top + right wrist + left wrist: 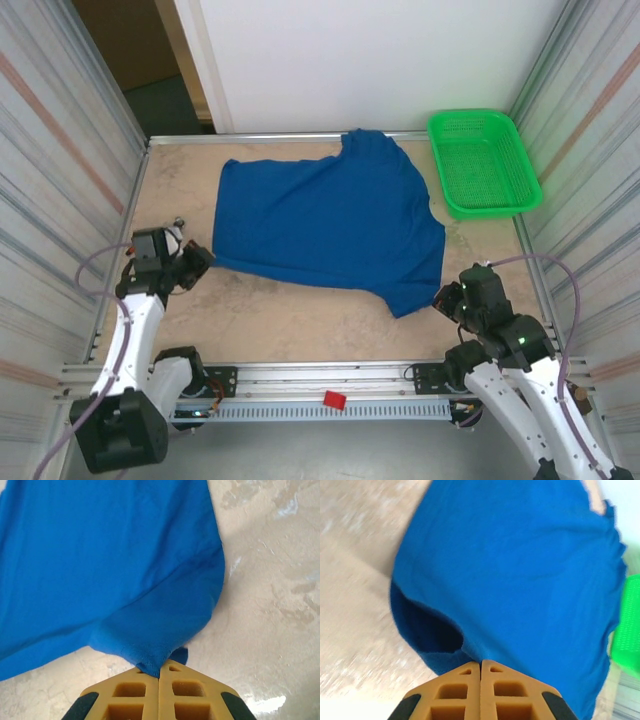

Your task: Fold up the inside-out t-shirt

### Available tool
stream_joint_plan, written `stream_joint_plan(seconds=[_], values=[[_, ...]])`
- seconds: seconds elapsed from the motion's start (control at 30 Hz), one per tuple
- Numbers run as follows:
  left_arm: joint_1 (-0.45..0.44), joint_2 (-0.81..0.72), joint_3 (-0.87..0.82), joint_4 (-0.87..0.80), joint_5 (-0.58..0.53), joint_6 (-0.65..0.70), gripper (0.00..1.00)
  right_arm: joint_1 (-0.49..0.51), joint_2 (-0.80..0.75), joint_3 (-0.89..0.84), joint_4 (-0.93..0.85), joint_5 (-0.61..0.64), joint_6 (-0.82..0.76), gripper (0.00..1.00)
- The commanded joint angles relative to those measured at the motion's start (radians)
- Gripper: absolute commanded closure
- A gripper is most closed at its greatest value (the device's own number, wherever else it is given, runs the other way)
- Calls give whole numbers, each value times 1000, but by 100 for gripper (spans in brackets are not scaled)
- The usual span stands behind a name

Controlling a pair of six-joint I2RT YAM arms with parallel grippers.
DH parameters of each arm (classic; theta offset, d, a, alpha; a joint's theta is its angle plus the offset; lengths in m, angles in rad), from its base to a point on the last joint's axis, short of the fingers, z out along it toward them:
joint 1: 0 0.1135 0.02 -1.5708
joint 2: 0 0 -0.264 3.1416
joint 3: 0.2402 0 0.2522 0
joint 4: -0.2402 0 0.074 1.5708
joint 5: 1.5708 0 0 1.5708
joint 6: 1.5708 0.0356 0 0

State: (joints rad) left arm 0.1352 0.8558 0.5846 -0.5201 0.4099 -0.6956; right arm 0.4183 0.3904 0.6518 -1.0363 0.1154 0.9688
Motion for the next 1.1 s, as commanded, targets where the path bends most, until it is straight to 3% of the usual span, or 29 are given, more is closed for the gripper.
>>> stream_joint_plan(seconds=[0.0, 0.23, 0.57, 0.93, 1.07], values=[[-2, -73, -33, -136, -63, 20, 100, 26, -22, 23, -88, 58, 74, 100], [-1, -94, -55, -132, -84, 5, 100, 30, -49, 45, -112, 83, 88, 100], [7, 237, 143, -11, -101, 79, 100, 4, 207, 128, 107, 88, -88, 100], [23, 571, 355, 47, -111, 139, 100, -274, 513, 182, 373, -158, -246, 100], [26, 660, 424, 55, -77, 142, 100, -315, 628, 217, 432, -173, -274, 100]])
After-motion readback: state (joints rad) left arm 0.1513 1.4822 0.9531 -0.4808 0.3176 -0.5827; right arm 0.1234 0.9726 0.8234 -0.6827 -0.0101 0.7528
